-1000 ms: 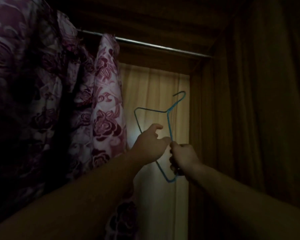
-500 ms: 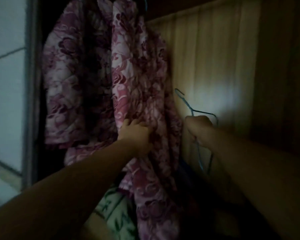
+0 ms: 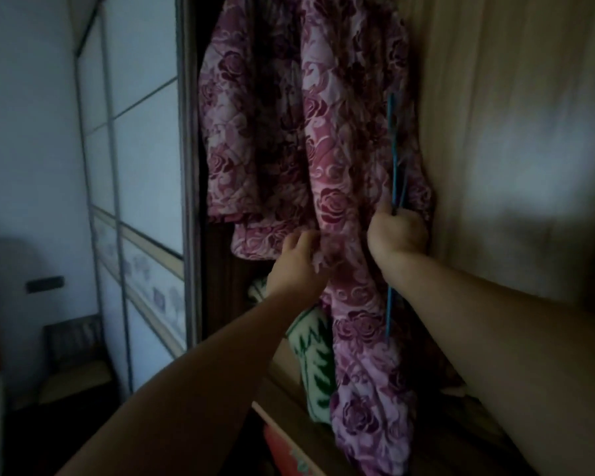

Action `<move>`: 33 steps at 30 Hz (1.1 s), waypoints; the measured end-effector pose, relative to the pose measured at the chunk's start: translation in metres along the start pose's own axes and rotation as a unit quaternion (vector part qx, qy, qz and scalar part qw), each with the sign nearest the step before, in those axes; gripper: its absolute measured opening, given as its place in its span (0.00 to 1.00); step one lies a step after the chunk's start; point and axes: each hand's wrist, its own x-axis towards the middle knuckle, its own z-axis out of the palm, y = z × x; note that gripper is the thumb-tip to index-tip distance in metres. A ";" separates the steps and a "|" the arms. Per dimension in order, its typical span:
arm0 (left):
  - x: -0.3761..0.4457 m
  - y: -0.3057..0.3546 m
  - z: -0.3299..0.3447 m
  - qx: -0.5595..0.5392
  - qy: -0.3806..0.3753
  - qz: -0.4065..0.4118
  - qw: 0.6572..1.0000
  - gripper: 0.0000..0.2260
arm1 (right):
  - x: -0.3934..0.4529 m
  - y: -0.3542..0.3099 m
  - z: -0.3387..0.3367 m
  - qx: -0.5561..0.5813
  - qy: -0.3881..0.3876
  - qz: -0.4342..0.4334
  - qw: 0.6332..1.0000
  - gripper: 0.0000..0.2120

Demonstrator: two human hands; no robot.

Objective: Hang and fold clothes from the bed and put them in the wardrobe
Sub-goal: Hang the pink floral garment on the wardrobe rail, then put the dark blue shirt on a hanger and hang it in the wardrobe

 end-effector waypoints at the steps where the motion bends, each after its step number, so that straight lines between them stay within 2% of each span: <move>1: -0.013 0.001 -0.007 -0.005 0.000 -0.025 1.000 0.26 | -0.010 0.001 -0.004 0.001 -0.007 -0.003 1.000 0.25; 4: -0.062 0.009 -0.032 0.013 0.016 -0.087 0.996 0.26 | -0.049 -0.002 -0.025 0.007 -0.041 -0.018 0.999 0.24; 8: -0.156 0.024 -0.072 0.138 0.017 -0.142 0.980 0.25 | -0.117 0.003 -0.068 0.036 -0.115 -0.062 0.991 0.22; 14: -0.315 0.050 -0.147 0.298 -0.062 -0.238 0.922 0.24 | -0.227 0.033 -0.118 0.037 -0.279 -0.066 0.957 0.21; 19: -0.434 0.057 -0.211 0.369 -0.067 -0.311 0.873 0.23 | -0.317 0.072 -0.139 -0.003 -0.382 -0.119 0.916 0.20; 26: -0.604 0.068 -0.268 0.390 -0.078 -0.426 0.813 0.24 | -0.453 0.121 -0.154 -0.036 -0.537 -0.139 0.832 0.19; 29: -0.671 0.080 -0.293 0.380 -0.082 -0.465 0.796 0.24 | -0.515 0.125 -0.172 -0.018 -0.566 -0.193 0.801 0.15; 33: -0.755 0.104 -0.332 0.366 -0.063 -0.491 0.788 0.23 | -0.596 0.128 -0.203 0.024 -0.583 -0.240 0.776 0.15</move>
